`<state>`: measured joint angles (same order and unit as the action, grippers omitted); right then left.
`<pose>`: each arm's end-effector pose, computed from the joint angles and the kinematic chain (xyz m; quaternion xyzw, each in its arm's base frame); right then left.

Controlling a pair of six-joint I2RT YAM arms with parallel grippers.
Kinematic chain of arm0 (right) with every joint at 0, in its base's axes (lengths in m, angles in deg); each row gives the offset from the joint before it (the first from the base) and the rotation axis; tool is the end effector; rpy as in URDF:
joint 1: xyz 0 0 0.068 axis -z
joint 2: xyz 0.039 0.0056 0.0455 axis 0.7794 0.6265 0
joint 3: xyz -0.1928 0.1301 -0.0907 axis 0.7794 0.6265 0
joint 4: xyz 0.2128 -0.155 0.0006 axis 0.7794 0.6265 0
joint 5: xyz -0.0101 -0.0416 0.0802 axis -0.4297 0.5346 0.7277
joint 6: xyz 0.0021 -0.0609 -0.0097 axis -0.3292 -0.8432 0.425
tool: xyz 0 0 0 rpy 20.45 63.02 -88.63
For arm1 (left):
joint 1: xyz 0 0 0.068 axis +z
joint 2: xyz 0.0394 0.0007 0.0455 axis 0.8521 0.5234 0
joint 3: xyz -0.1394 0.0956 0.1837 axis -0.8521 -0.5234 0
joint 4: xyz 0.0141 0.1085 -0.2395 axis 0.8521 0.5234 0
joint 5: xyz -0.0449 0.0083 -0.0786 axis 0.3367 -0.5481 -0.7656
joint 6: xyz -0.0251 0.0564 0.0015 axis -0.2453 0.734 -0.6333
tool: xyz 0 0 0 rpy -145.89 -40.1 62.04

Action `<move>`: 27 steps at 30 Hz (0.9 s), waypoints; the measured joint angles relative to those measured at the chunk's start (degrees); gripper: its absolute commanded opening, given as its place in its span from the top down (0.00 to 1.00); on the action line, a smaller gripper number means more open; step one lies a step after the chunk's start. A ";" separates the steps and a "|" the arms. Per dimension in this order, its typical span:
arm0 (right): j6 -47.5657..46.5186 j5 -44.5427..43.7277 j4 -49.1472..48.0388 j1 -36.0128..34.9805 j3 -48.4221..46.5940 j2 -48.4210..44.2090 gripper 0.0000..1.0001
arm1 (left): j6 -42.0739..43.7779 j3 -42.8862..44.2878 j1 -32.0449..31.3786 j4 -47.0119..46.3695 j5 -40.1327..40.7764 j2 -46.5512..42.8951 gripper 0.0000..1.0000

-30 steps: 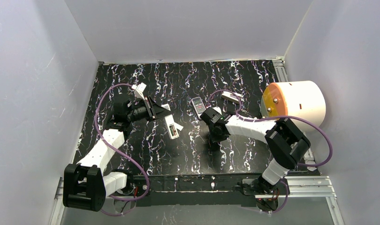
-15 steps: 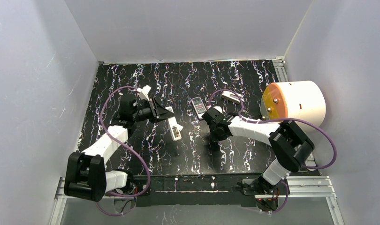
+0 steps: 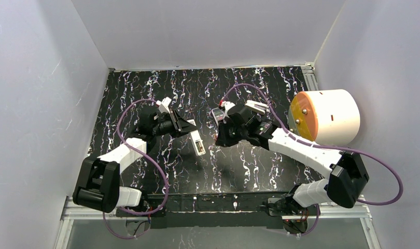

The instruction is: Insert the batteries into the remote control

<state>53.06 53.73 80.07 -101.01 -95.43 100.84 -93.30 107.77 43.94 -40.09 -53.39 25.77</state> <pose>0.2021 0.2417 0.2445 -0.1904 0.8940 0.2634 0.3084 0.2716 -0.1032 0.1954 -0.0308 0.7815 -0.5475 0.2976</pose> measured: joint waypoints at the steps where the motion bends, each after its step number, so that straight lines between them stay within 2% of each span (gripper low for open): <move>1: -0.02 1.36 -0.87 -0.35 -0.09 -0.28 0.93 | -0.44 -0.37 0.00 -0.68 0.15 -0.02 1.00; 11: 0.07 7.06 -3.96 -4.20 -1.92 0.20 0.92 | -4.35 -4.09 -0.09 -6.60 1.99 -0.50 1.00; 27: -0.11 3.67 -0.96 -7.21 -8.33 5.62 0.90 | -6.73 -6.58 -0.24 -12.68 2.19 -2.38 1.00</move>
<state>52.96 57.40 79.11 -108.22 -103.76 106.46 -100.03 101.19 43.70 -52.77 -51.21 23.38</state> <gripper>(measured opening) 0.198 0.206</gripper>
